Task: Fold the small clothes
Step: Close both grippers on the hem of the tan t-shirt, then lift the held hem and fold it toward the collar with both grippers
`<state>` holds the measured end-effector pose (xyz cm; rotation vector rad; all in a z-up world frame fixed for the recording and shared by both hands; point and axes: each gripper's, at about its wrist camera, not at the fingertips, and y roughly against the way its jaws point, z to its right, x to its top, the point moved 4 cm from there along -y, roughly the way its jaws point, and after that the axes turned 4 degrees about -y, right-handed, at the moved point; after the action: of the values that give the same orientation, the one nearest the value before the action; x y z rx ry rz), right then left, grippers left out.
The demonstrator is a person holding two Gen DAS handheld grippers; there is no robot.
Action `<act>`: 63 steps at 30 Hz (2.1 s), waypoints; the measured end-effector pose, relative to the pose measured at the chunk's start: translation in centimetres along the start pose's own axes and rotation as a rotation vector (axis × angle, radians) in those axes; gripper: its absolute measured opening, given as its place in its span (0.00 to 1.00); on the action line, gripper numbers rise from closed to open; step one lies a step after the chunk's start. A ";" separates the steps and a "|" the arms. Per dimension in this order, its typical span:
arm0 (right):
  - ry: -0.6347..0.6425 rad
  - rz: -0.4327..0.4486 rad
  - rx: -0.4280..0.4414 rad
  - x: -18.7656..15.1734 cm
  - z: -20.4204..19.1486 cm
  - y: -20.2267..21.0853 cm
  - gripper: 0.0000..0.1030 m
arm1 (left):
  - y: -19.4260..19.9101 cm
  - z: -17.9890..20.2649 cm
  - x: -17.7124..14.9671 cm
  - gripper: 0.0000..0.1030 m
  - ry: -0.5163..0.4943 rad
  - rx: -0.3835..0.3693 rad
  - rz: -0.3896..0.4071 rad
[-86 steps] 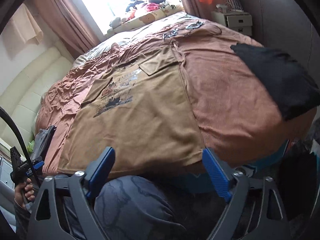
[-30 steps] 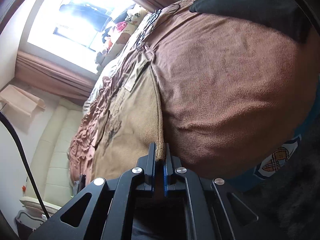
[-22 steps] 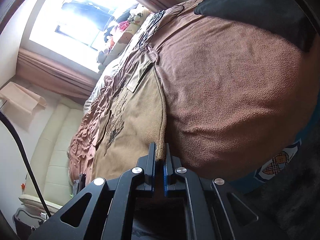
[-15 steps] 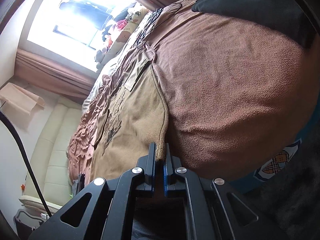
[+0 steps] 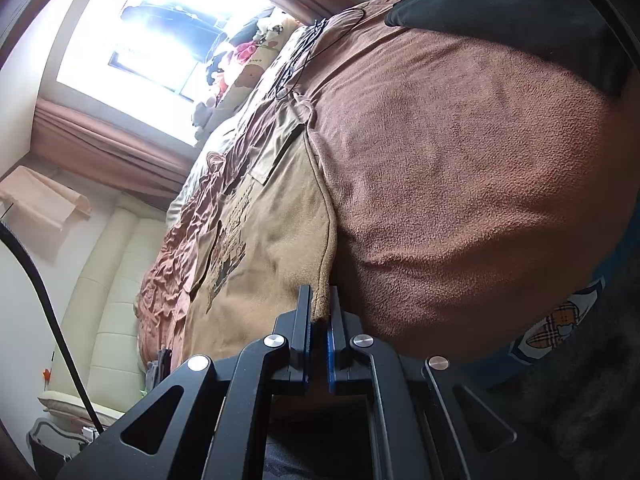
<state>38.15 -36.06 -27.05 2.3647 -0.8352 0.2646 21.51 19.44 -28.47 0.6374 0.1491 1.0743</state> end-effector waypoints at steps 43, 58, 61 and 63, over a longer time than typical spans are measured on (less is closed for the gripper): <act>0.042 0.081 0.286 -2.5 -4.7 10.4 0.02 | 19.7 9.0 -2.1 0.04 -0.113 -0.270 0.317; 0.043 0.142 0.345 -2.8 -4.5 10.3 0.02 | 22.4 10.8 -1.7 0.04 -0.134 -0.328 0.343; 0.036 0.138 0.343 -2.4 -4.4 9.6 0.02 | 21.5 11.6 -0.6 0.04 -0.142 -0.320 0.343; 0.030 0.134 0.340 -1.8 -4.4 8.7 0.02 | 20.8 12.0 0.2 0.04 -0.139 -0.319 0.337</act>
<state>31.33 -37.82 -19.98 2.6102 -1.0025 0.5334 10.52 21.21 -7.18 0.4533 -0.2558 1.3387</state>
